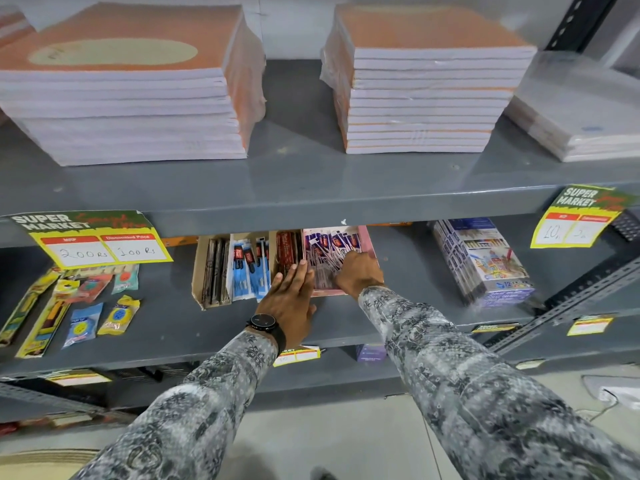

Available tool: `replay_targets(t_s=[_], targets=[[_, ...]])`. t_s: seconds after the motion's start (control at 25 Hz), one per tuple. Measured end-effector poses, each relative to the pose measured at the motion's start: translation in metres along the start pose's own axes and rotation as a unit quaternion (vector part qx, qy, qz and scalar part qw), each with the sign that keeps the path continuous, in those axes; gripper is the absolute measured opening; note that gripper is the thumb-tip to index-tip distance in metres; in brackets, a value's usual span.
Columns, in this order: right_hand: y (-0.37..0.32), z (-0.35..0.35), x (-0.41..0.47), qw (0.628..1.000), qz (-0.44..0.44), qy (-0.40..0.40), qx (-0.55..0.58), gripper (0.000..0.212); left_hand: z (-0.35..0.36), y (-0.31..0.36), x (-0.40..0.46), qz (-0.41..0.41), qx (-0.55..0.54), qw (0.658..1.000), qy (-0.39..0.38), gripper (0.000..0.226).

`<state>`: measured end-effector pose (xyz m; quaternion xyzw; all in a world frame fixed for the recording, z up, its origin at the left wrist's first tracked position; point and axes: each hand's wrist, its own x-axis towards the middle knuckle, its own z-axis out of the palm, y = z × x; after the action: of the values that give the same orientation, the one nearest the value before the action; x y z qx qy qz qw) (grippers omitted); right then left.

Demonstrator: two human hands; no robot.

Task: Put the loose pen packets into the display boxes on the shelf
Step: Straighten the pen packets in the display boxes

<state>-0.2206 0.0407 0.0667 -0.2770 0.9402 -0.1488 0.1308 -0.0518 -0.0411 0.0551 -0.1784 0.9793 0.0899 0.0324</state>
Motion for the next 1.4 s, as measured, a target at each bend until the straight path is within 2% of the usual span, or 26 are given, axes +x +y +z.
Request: replay_targets(t_s=[0.2,0.24,0.32,0.36,0.44,0.52,0.72,0.84,0.92,1.0,1.04,1.08,1.12,1.16,1.24,1.4], targets=[[-0.004,0.002,0.003,0.996,0.056,0.000,0.070,0.027,0.002,-0.002,0.000,0.006,0.006,1.000,0.008,0.073],[-0.006,0.001,0.003,0.998,0.043,0.025,0.050,0.028,0.001,-0.003,0.001,0.008,0.006,1.000,0.008,0.073],[-0.009,0.003,0.005,0.997,-0.042,0.063,-0.026,0.039,0.002,-0.004,0.002,0.008,0.004,1.000,0.005,0.073],[-0.010,0.006,0.007,0.993,-0.091,0.030,-0.069,0.051,0.002,-0.004,0.003,0.008,0.005,1.000,0.005,0.073],[-0.012,0.012,0.012,0.976,-0.141,-0.099,-0.131,0.076,0.004,-0.004,0.004,0.010,0.008,1.000,0.002,0.073],[-0.011,0.018,0.018,0.961,-0.137,-0.186,-0.151,0.081,0.005,-0.002,0.006,0.011,0.008,1.000,0.001,0.074],[-0.014,0.014,0.020,0.966,-0.110,-0.190,-0.135,0.089,0.007,-0.003,0.006,0.011,0.014,1.000,0.004,0.075],[-0.017,0.007,0.017,0.962,-0.090,-0.220,-0.133,0.082,0.004,-0.004,0.005,0.012,0.006,1.000,0.004,0.075],[-0.018,-0.001,0.011,0.973,-0.105,-0.176,-0.105,0.074,0.006,-0.011,-0.006,0.016,-0.016,1.000,0.021,0.073],[-0.022,-0.006,0.001,0.987,-0.153,-0.023,-0.049,0.064,0.012,-0.025,-0.031,0.009,-0.034,0.998,0.046,0.072],[-0.026,-0.007,-0.006,0.982,-0.178,0.065,-0.006,0.059,0.018,-0.035,-0.045,-0.003,-0.034,0.998,0.054,0.071],[-0.033,-0.006,-0.012,0.971,-0.205,0.123,0.022,0.054,0.026,-0.045,-0.060,-0.022,-0.030,0.998,0.055,0.071],[-0.042,-0.004,-0.018,0.961,-0.235,0.144,0.019,0.053,0.034,-0.056,-0.073,-0.047,-0.026,0.998,0.046,0.071],[-0.052,0.000,-0.023,0.953,-0.272,0.133,-0.015,0.055,0.041,-0.066,-0.081,-0.075,-0.023,0.997,0.027,0.071],[-0.071,0.010,-0.027,0.936,-0.320,0.060,-0.132,0.059,0.051,-0.078,-0.086,-0.126,-0.028,0.991,-0.019,0.073],[-0.095,0.026,-0.024,0.880,-0.294,-0.061,-0.369,0.062,0.060,-0.083,-0.080,-0.129,-0.019,0.991,-0.027,0.074]])
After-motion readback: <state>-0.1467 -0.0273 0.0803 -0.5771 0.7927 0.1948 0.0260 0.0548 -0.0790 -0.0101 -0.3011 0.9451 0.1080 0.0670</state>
